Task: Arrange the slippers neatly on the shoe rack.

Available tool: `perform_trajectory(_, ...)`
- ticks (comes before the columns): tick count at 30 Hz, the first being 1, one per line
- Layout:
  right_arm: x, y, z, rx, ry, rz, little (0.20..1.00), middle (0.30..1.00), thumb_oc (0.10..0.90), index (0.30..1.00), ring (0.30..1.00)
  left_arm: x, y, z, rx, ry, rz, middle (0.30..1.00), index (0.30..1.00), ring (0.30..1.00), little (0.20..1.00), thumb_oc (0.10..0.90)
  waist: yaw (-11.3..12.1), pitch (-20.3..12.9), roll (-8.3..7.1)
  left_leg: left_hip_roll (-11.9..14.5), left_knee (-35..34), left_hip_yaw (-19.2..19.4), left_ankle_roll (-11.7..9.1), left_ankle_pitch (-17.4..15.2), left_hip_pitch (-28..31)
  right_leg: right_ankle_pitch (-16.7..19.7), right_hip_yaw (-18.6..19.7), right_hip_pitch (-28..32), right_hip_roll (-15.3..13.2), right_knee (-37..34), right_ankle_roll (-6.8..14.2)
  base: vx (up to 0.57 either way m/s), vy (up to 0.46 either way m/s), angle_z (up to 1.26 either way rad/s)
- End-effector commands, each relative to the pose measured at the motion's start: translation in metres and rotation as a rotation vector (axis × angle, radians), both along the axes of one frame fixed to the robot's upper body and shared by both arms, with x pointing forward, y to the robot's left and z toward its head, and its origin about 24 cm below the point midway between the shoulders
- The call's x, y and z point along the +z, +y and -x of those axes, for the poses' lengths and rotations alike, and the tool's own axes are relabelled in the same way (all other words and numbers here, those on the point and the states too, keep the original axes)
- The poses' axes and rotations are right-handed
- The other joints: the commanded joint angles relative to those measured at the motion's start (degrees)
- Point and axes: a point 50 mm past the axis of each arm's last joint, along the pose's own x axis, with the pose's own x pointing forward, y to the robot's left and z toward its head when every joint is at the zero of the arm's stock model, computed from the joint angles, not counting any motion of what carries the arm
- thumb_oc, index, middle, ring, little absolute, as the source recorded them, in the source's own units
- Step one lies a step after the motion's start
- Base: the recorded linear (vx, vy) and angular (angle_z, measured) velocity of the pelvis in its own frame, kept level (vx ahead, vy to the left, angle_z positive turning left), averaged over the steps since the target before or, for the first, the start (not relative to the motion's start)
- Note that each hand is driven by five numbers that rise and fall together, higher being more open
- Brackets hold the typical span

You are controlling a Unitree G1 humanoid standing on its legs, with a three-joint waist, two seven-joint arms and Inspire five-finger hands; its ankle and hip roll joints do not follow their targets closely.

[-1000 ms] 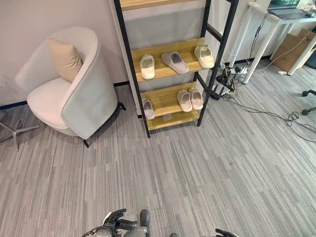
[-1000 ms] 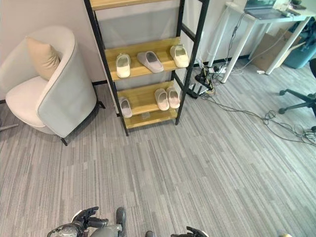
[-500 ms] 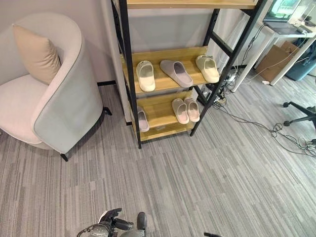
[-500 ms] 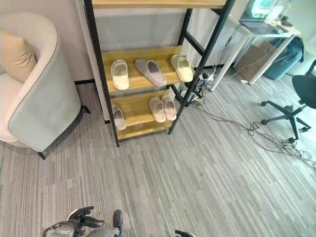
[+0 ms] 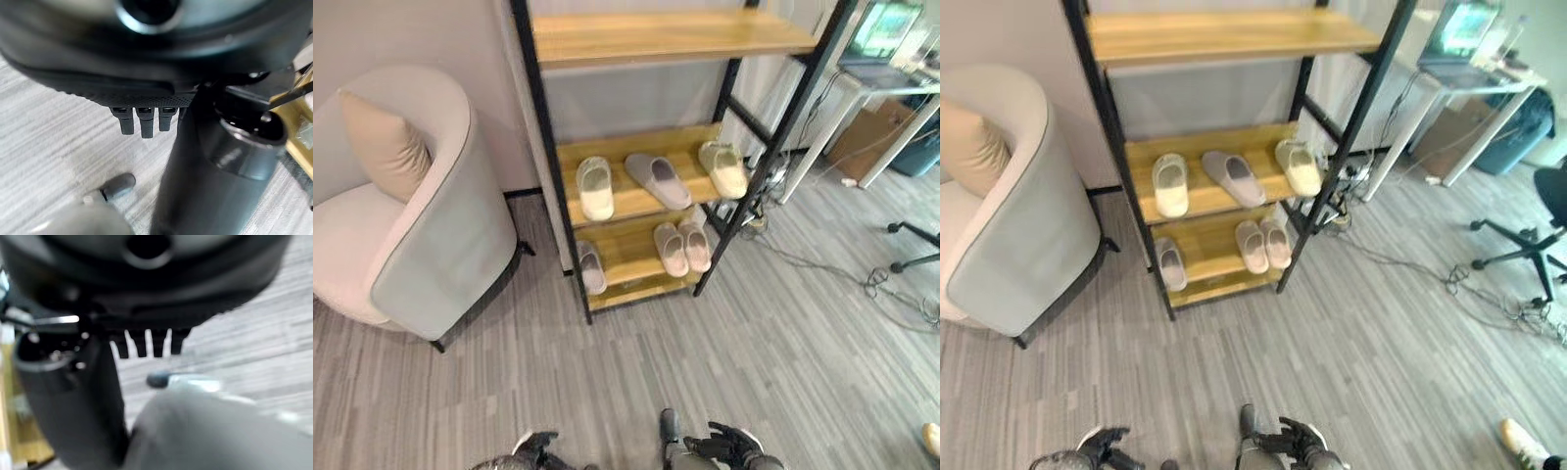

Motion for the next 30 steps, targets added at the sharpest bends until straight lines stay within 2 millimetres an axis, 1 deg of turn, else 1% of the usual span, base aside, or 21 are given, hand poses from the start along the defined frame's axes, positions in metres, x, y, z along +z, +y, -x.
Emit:
perform_trajectory(1,-0.004,-0.036,0.045,-0.012,0.158,0.099,0.9,0.9,0.8,0.9,0.9,0.003,-0.004,-0.013,-0.072,-0.047,-0.002,0.9,0.9,0.9,0.9,0.8,-1.14,0.6,0.61,-4.11,9.17,2.87,1.63,-6.89,-1.03,-5.74,-3.43,-1.9,-4.55,5.0,4.85,0.22,-0.275,0.71)
perform_trajectory(2,-0.004,-0.039,0.049,-0.026,0.166,0.098,0.9,0.9,0.8,0.9,0.9,0.002,0.0,-0.006,-0.054,-0.028,-0.006,0.9,0.9,0.9,0.9,0.8,-1.09,-0.06,0.7,-3.59,8.99,2.71,1.25,-7.01,-0.1,-5.82,-3.51,-1.46,-4.11,5.49,4.58,0.23,-0.35,0.55)
perform_trajectory(3,-0.003,-0.043,0.049,-0.051,0.164,0.094,0.9,0.9,0.8,0.9,0.9,0.001,0.005,0.004,-0.03,-0.002,-0.017,0.9,0.9,0.9,0.9,0.8,-0.76,-1.03,0.79,-1.93,9.84,1.86,0.15,-6.71,0.96,-6.89,-3.53,-0.4,-3.06,6.96,3.43,0.29,-0.454,0.41)
perform_trajectory(5,-0.002,-0.045,0.051,-0.061,0.17,0.091,0.9,0.9,0.8,0.9,0.9,0.0,0.006,0.007,-0.002,0.002,-0.009,0.9,0.9,0.9,0.9,0.8,-0.47,-1.91,1.31,0.4,11.88,1.02,-1.47,-5.02,1.19,-9.04,-3.9,1.41,-1.17,8.16,1.87,0.24,-0.434,0.29)
perform_trajectory(7,-0.002,-0.046,0.051,-0.075,0.164,0.083,0.9,0.9,0.8,0.9,0.9,0.001,0.006,0.004,0.035,-0.021,0.004,0.9,0.9,0.9,0.9,0.8,0.0,-2.5,1.42,2.53,17.09,0.69,-3.15,-0.91,-0.92,-10.9,-4.59,3.93,0.19,7.91,0.2,0.18,-0.432,0.15)
perform_trajectory(8,-0.003,-0.045,0.053,-0.06,0.17,0.084,0.9,0.9,0.8,0.9,0.9,0.003,0.003,-0.007,0.053,-0.065,0.017,0.9,0.9,0.9,0.9,0.8,0.86,-1.99,0.5,4.47,26.26,0.52,-3.81,5.64,-5.6,-12.27,-5.33,7.18,0.91,6.98,-1.66,0.15,-0.485,0.14)
perform_trajectory(9,-0.002,-0.045,0.052,-0.055,0.166,0.089,0.9,0.9,0.8,0.9,0.9,0.005,0.001,-0.014,0.054,-0.096,0.025,0.9,0.9,0.9,0.9,0.8,1.38,-1.31,-0.3,4.73,30.57,1.45,-3.16,6.91,-7.86,-12.57,-5.6,8.38,0.75,6.64,-2.49,0.11,-0.4,0.23)
perform_trajectory(10,-0.002,-0.045,0.052,-0.055,0.166,0.089,0.9,0.9,0.8,0.9,0.9,0.005,0.001,-0.014,0.054,-0.097,0.025,0.9,0.9,0.9,0.9,0.8,1.32,-1.3,-0.26,4.77,30.86,1.34,-3.16,6.79,-8.06,-12.56,-5.68,8.35,0.79,6.65,-2.49,0.07,-0.324,0.16)
perform_trajectory(11,-0.002,-0.047,0.051,-0.043,0.162,0.106,0.9,0.9,0.8,0.9,0.9,0.007,-0.003,-0.022,0.047,-0.13,0.032,0.9,0.9,0.9,0.9,0.8,1.99,-0.5,-1.0,5.46,34.15,4.26,-2.01,6.77,-10.04,-13.21,-6.21,11.21,1.1,5.1,-3.43,0.09,-0.265,0.08)
perform_trajectory(12,-0.001,-0.048,0.051,-0.034,0.162,0.116,0.9,0.9,0.8,0.9,0.9,0.008,-0.006,-0.025,0.034,-0.141,0.036,0.9,0.9,0.9,0.9,0.8,2.25,-0.37,-1.01,5.77,33.96,6.02,-1.89,6.64,-10.73,-13.6,-6.71,12.48,1.33,4.41,-3.74,0.1,-0.265,0.1)
perform_trajectory(13,-0.001,-0.048,0.051,-0.034,0.162,0.116,0.9,0.9,0.8,0.9,0.9,0.008,-0.006,-0.025,0.034,-0.141,0.036,0.9,0.9,0.9,0.9,0.8,2.28,-0.3,-0.99,5.79,34.01,6.04,-1.88,6.58,-10.66,-13.58,-6.69,12.58,1.35,4.36,-3.73,0.1,-0.161,0.31)
perform_trajectory(14,0.001,-0.053,0.047,-0.042,0.146,0.136,0.9,0.9,0.8,0.9,0.9,0.009,-0.01,-0.03,0.014,-0.159,0.042,0.9,0.9,0.9,0.9,0.8,2.53,0.05,-0.92,5.94,32.92,8.68,-2.17,6.61,-12.7,-14.22,-7.78,14.26,1.33,3.33,-4.08,0.09,-0.128,0.3)
perform_trajectory(15,0.002,-0.055,0.044,-0.047,0.136,0.142,0.9,0.9,0.8,0.9,0.9,0.009,-0.011,-0.03,0.005,-0.158,0.038,0.9,0.9,0.9,0.9,0.8,2.7,0.11,-1.01,5.6,31.21,10.05,-2.14,5.73,-13.7,-14.51,-8.27,14.89,1.24,2.88,-4.07,0.14,-0.153,0.35)
perform_trajectory(17,0.004,-0.056,0.037,-0.032,0.114,0.154,0.9,0.9,0.8,0.9,0.9,0.007,-0.013,-0.026,-0.015,-0.139,0.03,0.9,0.9,0.9,0.9,0.8,3.31,0.45,-1.03,2.73,26.69,11.19,-1.31,3.19,-15.61,-14.71,-8.35,15.61,1.16,2.47,-3.77,0.13,-0.052,0.28)
perform_trajectory(18,0.004,-0.056,0.035,-0.025,0.109,0.156,0.9,0.9,0.8,0.9,0.9,0.006,-0.013,-0.024,-0.021,-0.13,0.03,0.9,0.9,0.9,0.9,0.8,3.59,0.66,-0.91,1.31,24.13,11.3,-1.02,2.69,-15.83,-14.95,-8.26,16.07,1.28,2.33,-3.51,0.13,-0.035,0.12)
perform_trajectory(20,0.005,-0.053,0.029,-0.002,0.094,0.156,0.9,0.9,0.8,0.9,0.9,0.005,-0.013,-0.02,-0.035,-0.113,0.023,0.9,0.9,0.9,0.9,0.8,4.43,0.95,-0.31,-0.44,19.1,11.51,-1.03,4.49,-18.02,-15.35,-8.12,17.12,2.31,1.79,-3.28,0.14,-0.026,0.03)
perform_trajectory(23,0.004,-0.048,0.025,0.017,0.086,0.155,0.9,0.9,0.8,0.9,0.9,0.003,-0.011,-0.013,-0.022,-0.084,0.016,0.9,0.9,0.9,0.9,0.8,5.45,1.21,0.84,-1.76,13.32,12.63,-1.17,8.88,-19.45,-16.05,-7.56,19.2,4.2,0.93,-3.38,0.15,-0.003,-0.03)
perform_trajectory(24,0.004,-0.048,0.025,0.017,0.086,0.155,0.9,0.9,0.8,0.9,0.9,0.003,-0.011,-0.013,-0.022,-0.084,0.016,0.9,0.9,0.9,0.9,0.8,5.46,1.26,0.78,-1.83,13.22,12.67,-1.15,8.91,-19.32,-16.08,-7.54,19.29,4.13,0.9,-3.37,0.21,0.039,-0.11)
perform_trajectory(25,0.003,-0.043,0.025,0.049,0.091,0.148,0.9,0.9,0.8,0.9,0.9,-0.001,-0.007,0.0,0.005,-0.039,0.013,0.9,0.9,0.9,0.9,0.8,5.94,0.67,1.27,-2.21,9.64,12.72,-0.43,8.86,-17.61,-16.67,-6.73,20.35,4.95,0.41,-3.44,0.2,0.052,-0.15)
perform_trajectory(26,0.002,-0.041,0.027,0.063,0.097,0.146,0.9,0.9,0.8,0.9,0.9,-0.002,-0.006,0.005,0.008,-0.023,0.009,0.9,0.9,0.9,0.9,0.8,5.95,0.41,1.36,-2.49,9.17,12.45,-0.05,9.17,-17.0,-17.1,-6.93,20.53,5.04,0.56,-3.47,0.27,0.067,-0.28)
perform_trajectory(30,0.0,-0.034,0.027,0.101,0.105,0.137,0.9,0.9,0.8,0.9,0.9,-0.003,-0.002,0.012,0.022,0.002,-0.001,0.9,0.9,0.9,0.9,0.8,5.97,-0.94,0.67,-3.37,8.76,12.34,0.37,8.98,-16.45,-17.6,-6.7,21.19,4.4,0.18,-2.87,0.18,0.071,-0.16)
